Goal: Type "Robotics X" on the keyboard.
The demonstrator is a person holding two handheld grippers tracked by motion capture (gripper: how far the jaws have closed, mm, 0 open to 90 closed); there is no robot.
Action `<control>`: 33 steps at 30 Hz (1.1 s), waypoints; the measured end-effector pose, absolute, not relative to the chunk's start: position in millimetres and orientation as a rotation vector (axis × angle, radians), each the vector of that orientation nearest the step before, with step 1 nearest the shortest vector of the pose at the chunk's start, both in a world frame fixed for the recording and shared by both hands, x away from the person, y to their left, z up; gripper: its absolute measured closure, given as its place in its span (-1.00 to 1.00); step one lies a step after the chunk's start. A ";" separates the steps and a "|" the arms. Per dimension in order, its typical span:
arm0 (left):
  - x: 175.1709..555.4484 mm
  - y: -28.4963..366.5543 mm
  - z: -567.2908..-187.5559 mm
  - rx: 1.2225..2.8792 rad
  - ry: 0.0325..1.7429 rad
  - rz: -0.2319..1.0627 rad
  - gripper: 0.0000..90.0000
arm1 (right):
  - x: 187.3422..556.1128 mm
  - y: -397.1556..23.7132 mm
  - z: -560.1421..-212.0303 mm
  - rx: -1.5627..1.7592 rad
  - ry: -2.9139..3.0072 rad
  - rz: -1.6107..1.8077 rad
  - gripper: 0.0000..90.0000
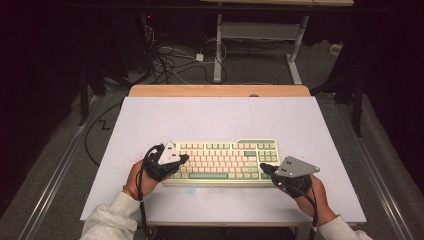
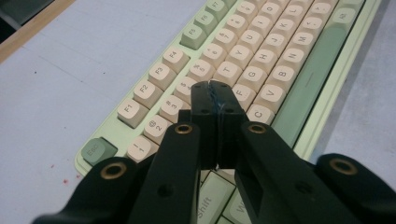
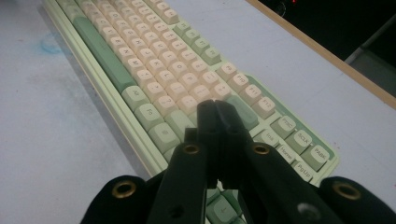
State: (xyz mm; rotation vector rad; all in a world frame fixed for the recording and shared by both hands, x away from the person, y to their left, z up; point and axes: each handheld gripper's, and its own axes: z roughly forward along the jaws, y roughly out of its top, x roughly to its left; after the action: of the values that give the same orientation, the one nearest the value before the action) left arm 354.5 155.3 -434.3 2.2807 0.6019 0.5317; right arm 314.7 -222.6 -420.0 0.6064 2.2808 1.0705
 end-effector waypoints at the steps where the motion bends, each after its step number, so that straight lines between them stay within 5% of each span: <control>1: 355.2 155.2 -434.4 2.280 0.603 0.527 0.94 | 315.0 -222.5 -420.1 0.606 2.284 1.071 1.00; 33: 359.2 148.7 -436.5 2.301 0.578 0.504 0.95 | 316.5 -219.6 -422.8 0.598 2.299 1.047 1.00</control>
State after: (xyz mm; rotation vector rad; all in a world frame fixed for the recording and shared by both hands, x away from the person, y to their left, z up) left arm 359.2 148.7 -436.5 2.3012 0.5779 0.5041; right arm 316.5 -219.6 -422.8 0.5984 2.2992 1.0471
